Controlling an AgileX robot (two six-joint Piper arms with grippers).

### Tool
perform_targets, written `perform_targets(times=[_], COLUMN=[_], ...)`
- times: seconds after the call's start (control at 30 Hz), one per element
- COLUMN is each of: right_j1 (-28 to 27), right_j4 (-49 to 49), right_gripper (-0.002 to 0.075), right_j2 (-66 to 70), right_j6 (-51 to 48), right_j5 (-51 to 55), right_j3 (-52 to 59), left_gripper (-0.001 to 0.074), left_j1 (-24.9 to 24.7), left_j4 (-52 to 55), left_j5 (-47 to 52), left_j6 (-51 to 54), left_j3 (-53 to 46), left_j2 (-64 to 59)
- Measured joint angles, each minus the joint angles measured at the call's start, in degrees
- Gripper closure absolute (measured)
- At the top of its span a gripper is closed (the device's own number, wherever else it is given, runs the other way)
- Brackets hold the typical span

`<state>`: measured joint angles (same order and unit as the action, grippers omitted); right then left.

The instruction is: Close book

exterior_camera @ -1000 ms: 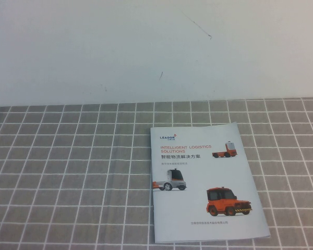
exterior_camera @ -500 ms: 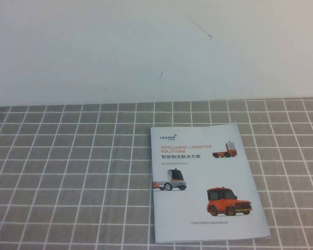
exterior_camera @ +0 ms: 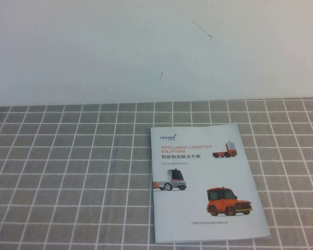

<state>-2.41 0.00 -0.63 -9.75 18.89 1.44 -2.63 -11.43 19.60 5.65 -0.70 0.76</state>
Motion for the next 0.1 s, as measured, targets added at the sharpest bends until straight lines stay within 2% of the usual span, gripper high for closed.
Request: perform_targets(times=[0.1], right_j1=[0.0], right_j4=[0.0], right_gripper=[0.0729], right_j2=[0.0], right_j6=[0.0], right_j5=[0.0], right_j3=[0.0], left_gripper=[0.0738], left_j1=[0.0], left_j4=[0.0], left_j5=[0.0], left_j6=[0.0], left_j3=[0.0], left_j2=[0.0])
